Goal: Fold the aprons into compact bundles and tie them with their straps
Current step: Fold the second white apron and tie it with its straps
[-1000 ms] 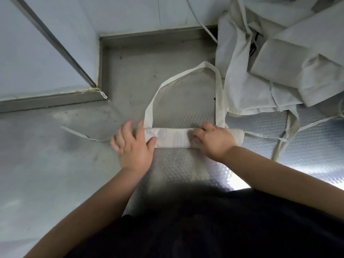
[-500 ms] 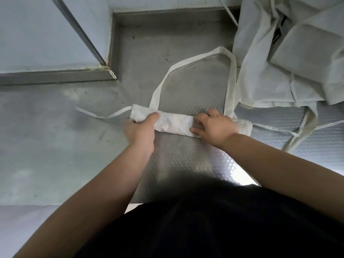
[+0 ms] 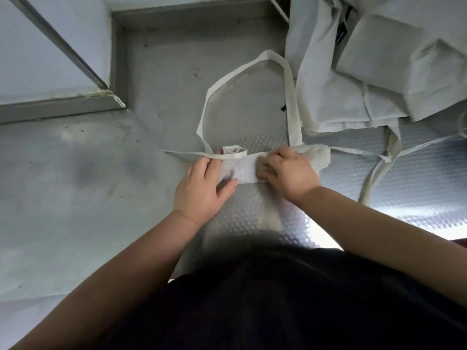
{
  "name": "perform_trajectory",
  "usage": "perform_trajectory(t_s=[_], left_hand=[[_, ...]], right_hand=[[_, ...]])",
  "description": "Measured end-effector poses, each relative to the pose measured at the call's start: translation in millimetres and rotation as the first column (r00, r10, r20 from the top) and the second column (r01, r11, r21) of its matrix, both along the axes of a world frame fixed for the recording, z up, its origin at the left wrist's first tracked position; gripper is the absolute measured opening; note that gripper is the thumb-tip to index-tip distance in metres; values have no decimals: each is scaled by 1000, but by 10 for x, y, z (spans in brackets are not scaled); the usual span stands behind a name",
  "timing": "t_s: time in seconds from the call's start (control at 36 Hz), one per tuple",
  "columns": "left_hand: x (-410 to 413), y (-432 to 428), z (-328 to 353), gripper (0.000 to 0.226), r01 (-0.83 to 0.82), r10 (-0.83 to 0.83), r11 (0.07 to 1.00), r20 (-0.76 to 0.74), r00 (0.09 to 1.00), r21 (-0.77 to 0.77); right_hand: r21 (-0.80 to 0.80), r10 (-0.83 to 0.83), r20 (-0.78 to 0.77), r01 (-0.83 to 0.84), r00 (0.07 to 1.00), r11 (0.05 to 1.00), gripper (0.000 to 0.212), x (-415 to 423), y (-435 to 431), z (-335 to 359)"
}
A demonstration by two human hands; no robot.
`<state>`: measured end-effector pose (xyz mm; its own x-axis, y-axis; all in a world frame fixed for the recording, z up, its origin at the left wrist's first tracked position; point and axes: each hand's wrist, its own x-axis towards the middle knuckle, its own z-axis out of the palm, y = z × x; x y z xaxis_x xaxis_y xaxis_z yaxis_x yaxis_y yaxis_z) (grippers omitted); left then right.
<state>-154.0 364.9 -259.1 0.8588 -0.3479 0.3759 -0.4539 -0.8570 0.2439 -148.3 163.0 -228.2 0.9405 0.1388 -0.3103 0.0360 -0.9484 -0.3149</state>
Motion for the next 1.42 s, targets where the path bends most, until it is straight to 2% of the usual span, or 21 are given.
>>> perform_trajectory(t_s=[0.11,0.17,0.22,0.31,0.39,0.44,0.5,0.56,0.61,0.69,0.81,0.86,0.92,0.97,1.0,1.06,1.08,1.17,1.25,1.33,1.42], left_hand=[[37,-77,-1,20,46,-58,989,76,995,140],[37,-115,-30,28,114,-128,979,74,989,170],[37,-137,-26,34,168,-185,965,67,980,203],[50,-179,0,36,162,-182,952,52,982,261],[60,-220,21,38,155,-166,947,15,986,280],[74,-227,32,39,161,-160,951,-28,987,265],[100,-223,31,40,169,-158,957,-63,985,236],[115,-211,15,39,174,-160,959,-79,984,223],[109,-208,4,40,172,-155,961,-95,983,215],[100,-209,8,41,156,-134,971,-128,983,180],[104,-208,34,44,139,-108,981,-212,971,137],[108,-209,51,47,94,-64,992,-307,950,86],[109,-211,62,48,65,-46,997,-334,941,45],[103,-219,80,44,72,-60,997,-301,952,29],[101,-224,90,43,73,-65,997,-291,955,20],[93,-241,124,43,71,-64,997,-293,954,14],[80,-257,146,43,67,-60,998,-299,952,13],[47,-294,183,42,84,-81,996,-290,954,-2],[40,-321,225,41,116,-127,992,-317,940,-53],[49,-387,291,45,83,-99,995,-418,903,-55],[131,-480,330,38,8,-13,1000,-541,841,-11]], right_hand=[[-52,15,8,-15,1000,999,39,14,-6,4],[-64,-28,62,32,998,997,42,-25,-4,20],[-70,-142,177,157,974,985,47,-125,-9,10],[13,-444,278,459,852,888,69,-257,-63,-9],[118,-717,55,708,695,696,98,-245,-190,2],[304,-831,-113,815,544,492,104,-167,-244,66],[427,-899,-238,871,367,242,102,-75,-258,132],[458,-913,-366,889,181,-7,97,-7,-255,158],[448,-857,-511,870,61,-205,87,27,-245,162],[391,-776,-630,871,20,-296,74,24,-254,173],[384,-685,-727,854,46,-351,48,32,-284,237],[422,-692,-716,846,89,-327,39,28,-267,248],[516,-798,-569,841,198,-159,38,10,-252,220],[571,-863,-239,783,444,245,34,-34,-240,176],[562,-799,-51,679,599,473,29,-61,-224,155],[403,-478,263,355,838,844,19,-105,-148,110],[285,-305,337,212,891,935,20,-133,-79,93],[-15,-16,384,24,923,1000,20,-117,92,66],[-174,95,202,-59,975,983,29,-35,135,96],[23,48,2,-48,999,999,42,-7,30,80],[171,10,15,-12,1000,985,48,-28,-20,94]])
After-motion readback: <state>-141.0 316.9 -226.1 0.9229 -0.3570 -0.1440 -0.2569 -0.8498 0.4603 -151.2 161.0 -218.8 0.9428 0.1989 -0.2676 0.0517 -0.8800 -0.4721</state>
